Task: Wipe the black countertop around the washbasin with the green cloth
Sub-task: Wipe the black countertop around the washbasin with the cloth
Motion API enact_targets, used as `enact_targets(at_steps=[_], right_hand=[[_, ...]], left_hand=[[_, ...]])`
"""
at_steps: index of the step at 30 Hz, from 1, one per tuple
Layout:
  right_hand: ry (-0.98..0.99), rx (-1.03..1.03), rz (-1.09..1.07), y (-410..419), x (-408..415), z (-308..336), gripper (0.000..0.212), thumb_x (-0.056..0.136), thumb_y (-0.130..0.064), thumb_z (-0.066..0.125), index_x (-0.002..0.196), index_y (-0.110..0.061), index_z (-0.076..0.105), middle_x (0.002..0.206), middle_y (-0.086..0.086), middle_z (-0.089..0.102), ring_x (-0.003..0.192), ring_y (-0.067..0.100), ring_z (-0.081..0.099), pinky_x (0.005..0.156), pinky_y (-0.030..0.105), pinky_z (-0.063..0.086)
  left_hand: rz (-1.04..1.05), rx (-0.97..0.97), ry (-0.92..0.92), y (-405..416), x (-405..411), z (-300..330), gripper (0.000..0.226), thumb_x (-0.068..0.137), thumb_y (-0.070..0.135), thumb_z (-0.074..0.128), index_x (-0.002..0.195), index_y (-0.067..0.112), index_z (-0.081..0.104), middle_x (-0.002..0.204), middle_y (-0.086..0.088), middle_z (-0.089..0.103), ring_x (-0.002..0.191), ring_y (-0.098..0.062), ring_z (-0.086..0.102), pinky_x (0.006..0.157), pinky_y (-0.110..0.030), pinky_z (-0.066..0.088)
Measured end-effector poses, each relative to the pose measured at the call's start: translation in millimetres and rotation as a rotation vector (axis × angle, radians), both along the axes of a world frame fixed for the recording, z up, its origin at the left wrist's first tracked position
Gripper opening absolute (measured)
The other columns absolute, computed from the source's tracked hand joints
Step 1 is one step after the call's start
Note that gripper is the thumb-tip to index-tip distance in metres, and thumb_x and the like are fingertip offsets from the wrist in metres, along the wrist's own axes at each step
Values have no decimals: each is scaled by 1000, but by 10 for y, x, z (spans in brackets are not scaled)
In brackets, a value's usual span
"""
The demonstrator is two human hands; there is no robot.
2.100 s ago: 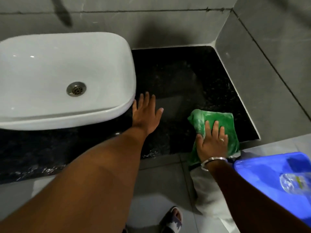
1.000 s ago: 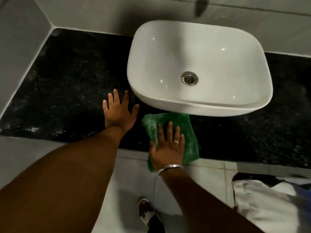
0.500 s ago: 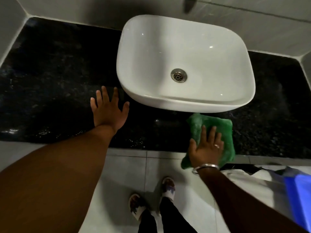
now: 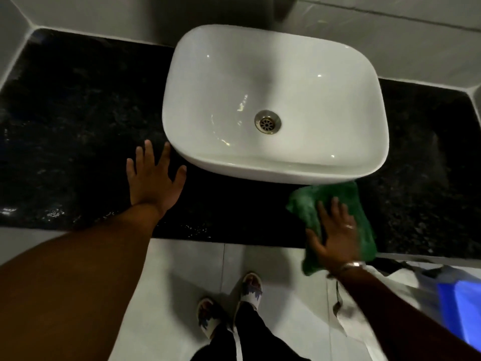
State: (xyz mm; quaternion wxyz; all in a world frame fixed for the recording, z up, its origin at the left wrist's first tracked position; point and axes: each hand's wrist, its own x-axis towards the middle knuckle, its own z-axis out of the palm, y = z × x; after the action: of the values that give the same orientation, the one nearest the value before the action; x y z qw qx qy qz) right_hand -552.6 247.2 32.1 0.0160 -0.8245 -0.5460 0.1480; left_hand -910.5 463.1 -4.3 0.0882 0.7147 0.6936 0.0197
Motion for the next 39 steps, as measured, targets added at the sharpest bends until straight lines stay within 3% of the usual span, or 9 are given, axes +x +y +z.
enact_targets(at_steps=[3, 7, 15, 21, 24, 27, 31, 35, 39], right_hand=[[-36, -64, -31, 80, 269, 40, 82, 73, -62, 34, 148, -33, 26, 159, 15, 19, 143, 45, 19, 113, 58, 20], [-51, -80, -16, 134, -125, 37, 79, 74, -58, 27, 150, -35, 21, 162, 7, 12, 146, 41, 10, 116, 58, 12], [20, -14, 45, 686, -2005, -155, 76, 81, -57, 25, 151, -31, 16, 162, 10, 8, 147, 41, 3, 117, 58, 4], [-16, -13, 186, 1491, -3510, -160, 74, 84, -54, 34, 151, -30, 14, 162, 13, 10, 147, 42, 3, 116, 60, 5], [-26, -20, 330, 1782, -4119, -163, 75, 83, -53, 36, 151, -32, 13, 162, 12, 11, 146, 43, 4, 115, 61, 5], [-2, 14, 616, 1668, -4605, -209, 77, 79, -53, 44, 149, -36, 17, 161, 7, 17, 147, 40, 12, 115, 60, 12], [-74, 7, 876, 1460, -3983, -197, 77, 77, -55, 49, 148, -42, 23, 159, 0, 24, 144, 34, 26, 113, 55, 23], [-136, -81, 552, 2058, -3481, -161, 71, 81, -55, 34, 148, -34, 26, 159, 8, 25, 141, 43, 26, 109, 62, 28], [-105, -80, 303, 2981, -3798, -224, 70, 86, -58, 22, 151, -35, 8, 163, 9, 5, 146, 43, 4, 115, 60, 8]], left_hand=[[18, 0, 8, 24, -12, -17, 75, 88, 68, 24, 152, 31, 29, 166, -15, 13, 153, -34, 11, 123, -55, 7], [-65, -58, 49, 61, -146, 45, 81, 86, 71, 15, 156, 30, 20, 167, -15, 10, 154, -34, 7, 121, -57, -3], [-95, 21, 210, 1088, -2097, 247, 71, 97, 56, 41, 155, 18, 27, 161, -24, 24, 148, -44, 21, 120, -59, 15], [-229, -50, 55, 1406, -2813, 154, 65, 101, 48, 38, 158, 22, 19, 166, -19, 12, 152, -40, 11, 123, -54, 11], [-241, -1, -8, 1361, -2697, 120, 63, 101, 48, 37, 158, 26, 20, 166, -17, 13, 153, -37, 11, 124, -52, 9], [-229, -15, -49, 1392, -2804, 145, 62, 101, 47, 37, 157, 27, 22, 167, -15, 13, 154, -35, 10, 125, -51, 8], [-229, -23, -62, 1419, -2803, 143, 62, 99, 49, 35, 157, 29, 22, 167, -14, 13, 154, -34, 11, 125, -50, 8], [-231, -4, -75, 1414, -2814, 121, 63, 98, 51, 34, 156, 28, 25, 166, -16, 17, 153, -36, 14, 124, -53, 12], [-216, 8, -64, 1411, -2799, 93, 63, 98, 50, 34, 156, 27, 24, 166, -15, 17, 153, -34, 14, 124, -51, 12]])
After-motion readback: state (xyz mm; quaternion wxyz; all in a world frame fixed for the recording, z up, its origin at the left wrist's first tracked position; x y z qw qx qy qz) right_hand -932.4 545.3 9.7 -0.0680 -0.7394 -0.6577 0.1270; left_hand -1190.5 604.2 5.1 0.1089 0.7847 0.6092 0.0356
